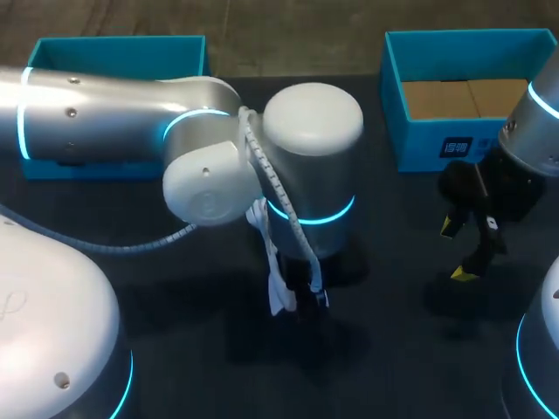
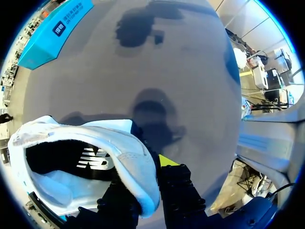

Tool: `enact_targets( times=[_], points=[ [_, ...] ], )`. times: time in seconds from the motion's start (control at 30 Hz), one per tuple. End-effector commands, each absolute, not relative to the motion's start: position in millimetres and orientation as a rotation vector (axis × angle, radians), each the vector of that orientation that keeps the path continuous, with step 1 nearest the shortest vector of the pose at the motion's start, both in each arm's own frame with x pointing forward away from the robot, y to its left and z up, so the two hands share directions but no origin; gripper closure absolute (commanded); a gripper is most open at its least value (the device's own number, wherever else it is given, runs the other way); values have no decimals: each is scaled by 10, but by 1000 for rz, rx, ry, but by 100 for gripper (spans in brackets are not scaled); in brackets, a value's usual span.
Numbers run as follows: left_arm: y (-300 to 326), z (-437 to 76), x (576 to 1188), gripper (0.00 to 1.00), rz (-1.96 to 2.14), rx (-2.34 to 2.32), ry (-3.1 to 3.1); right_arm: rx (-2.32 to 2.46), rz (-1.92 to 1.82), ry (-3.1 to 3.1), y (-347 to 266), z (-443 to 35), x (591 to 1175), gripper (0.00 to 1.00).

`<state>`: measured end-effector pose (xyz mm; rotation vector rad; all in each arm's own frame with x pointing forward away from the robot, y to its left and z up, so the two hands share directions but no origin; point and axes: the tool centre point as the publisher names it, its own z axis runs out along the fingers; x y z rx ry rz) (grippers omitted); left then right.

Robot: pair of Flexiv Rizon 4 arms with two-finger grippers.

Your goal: Take the shoe out of the shoebox, open the shoe tongue, remove and reinsert the insole, then place the shoe into the shoebox

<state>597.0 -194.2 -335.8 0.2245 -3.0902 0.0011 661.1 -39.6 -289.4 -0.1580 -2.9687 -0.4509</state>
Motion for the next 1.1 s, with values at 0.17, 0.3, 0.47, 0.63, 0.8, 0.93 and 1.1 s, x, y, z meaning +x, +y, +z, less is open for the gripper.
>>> enact_targets(
  times=[0.17, 0.3, 0.47, 0.63, 0.8, 0.93, 1.1],
  points=[
    [-1805, -3226, 6101, 100, 24, 204, -3070, -159, -448, -2969, -393, -2901, 6610, 0],
    [-1766, -3175, 6162, 100, 29, 201, -3066, -159, -448, -2969, -393, -2901, 6610, 0],
    [-1725, -3114, 6233, 100, 39, 187, -3057, -159, -448, -2969, -393, -2901, 6610, 0],
    [-1688, -3032, 6297, 100, 40, 174, -3055, -159, -448, -2969, -393, -2901, 6610, 0],
    [-1636, -2932, 6390, 100, 51, 147, -3039, -159, -448, -2969, -393, -2901, 6610, 0],
    [-1594, -2867, 6471, 100, 48, 141, -3034, -159, -448, -2969, -393, -2901, 6610, 0],
    [-1533, -2799, 6579, 100, 50, 119, -3020, -159, -448, -2969, -393, -2901, 6610, 0]
  ],
)
